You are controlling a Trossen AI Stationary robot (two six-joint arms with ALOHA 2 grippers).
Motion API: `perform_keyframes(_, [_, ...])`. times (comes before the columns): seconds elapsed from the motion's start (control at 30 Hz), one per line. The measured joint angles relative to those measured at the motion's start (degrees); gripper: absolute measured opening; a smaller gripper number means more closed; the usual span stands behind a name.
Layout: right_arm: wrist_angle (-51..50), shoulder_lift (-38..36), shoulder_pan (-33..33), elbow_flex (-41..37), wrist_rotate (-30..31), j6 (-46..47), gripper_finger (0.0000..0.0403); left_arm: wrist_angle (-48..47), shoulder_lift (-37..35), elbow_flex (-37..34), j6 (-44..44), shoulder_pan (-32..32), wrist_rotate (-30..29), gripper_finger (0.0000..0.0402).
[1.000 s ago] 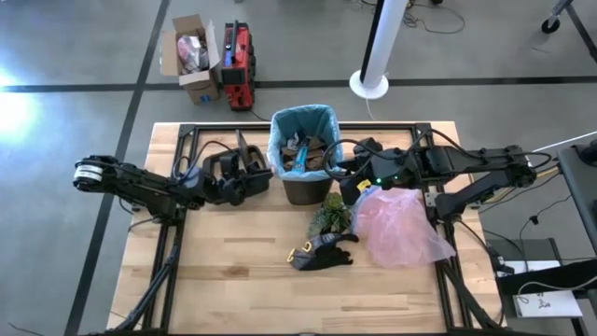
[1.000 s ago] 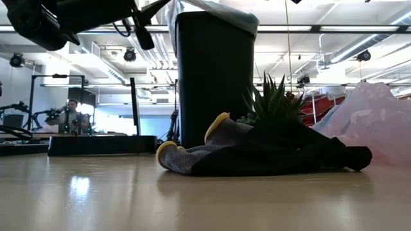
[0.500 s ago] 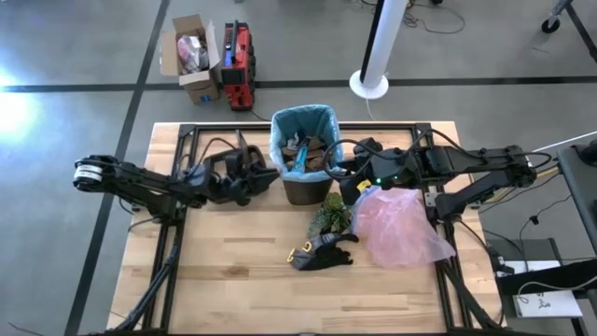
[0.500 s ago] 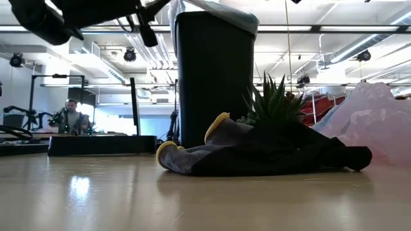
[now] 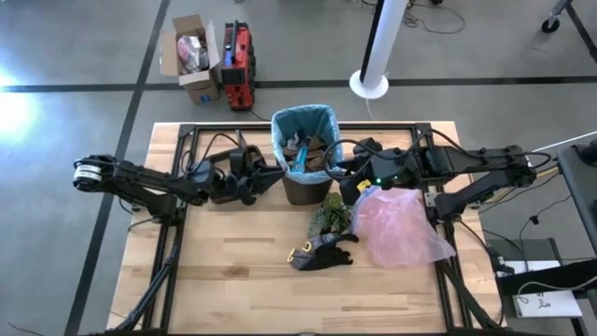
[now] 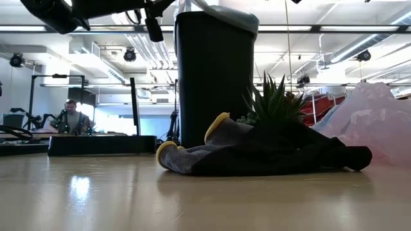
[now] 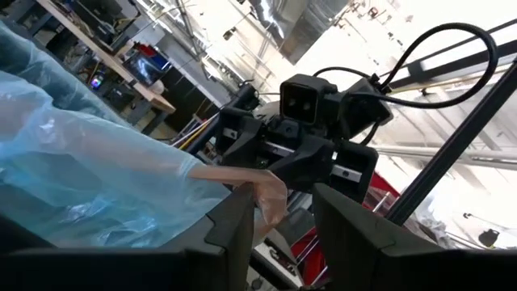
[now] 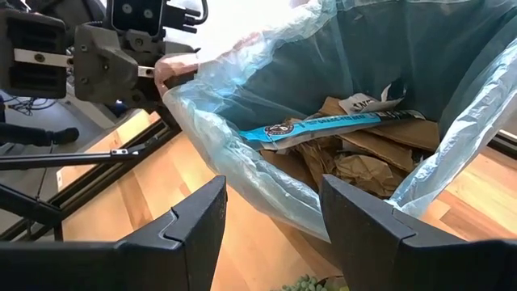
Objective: Place trash/remove bag and relplace
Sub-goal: Remove trash bag from trash bin
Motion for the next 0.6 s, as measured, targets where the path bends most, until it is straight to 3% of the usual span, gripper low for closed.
perform_keyframes(0.33, [0.0, 0.0, 0.0, 0.0, 0.0, -0.1, 0.0186, -0.4, 1.7, -0.5, -1.2, 0.0, -0.3, 0.0101])
perform_keyframes(0.6, [0.1, 0.0, 0.0, 0.0, 0.0, 0.0, 0.0186, -0.2, 2.9, 3.3, 1.2, 0.0, -0.4, 0.0105])
